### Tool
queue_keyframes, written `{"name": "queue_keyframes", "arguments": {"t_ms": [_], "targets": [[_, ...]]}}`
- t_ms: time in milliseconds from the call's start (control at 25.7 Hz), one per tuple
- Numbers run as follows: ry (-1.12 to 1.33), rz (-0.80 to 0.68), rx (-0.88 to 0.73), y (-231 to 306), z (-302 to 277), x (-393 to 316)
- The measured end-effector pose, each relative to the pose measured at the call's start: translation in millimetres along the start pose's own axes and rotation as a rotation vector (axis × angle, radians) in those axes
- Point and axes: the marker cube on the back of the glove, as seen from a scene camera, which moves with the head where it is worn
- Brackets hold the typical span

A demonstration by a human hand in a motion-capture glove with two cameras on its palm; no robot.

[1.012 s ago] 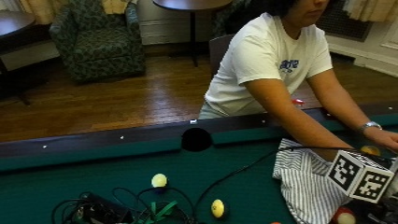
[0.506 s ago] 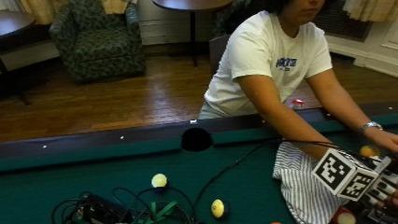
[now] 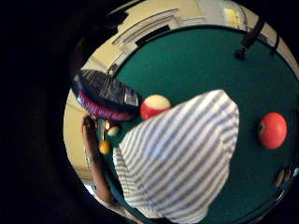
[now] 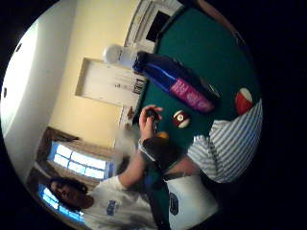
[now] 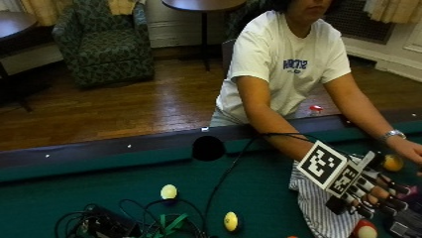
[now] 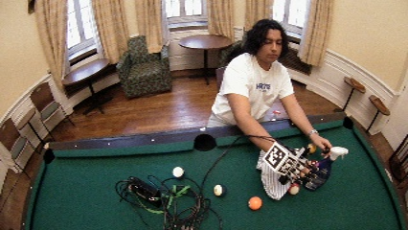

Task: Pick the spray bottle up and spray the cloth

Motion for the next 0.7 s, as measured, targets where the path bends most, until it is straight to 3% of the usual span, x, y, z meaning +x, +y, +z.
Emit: {"name": "queue_keyframes", "arguments": {"t_ms": [700], "targets": [[0.351,-0.356,-0.049,51.7,-55.7,-55.8]]}}
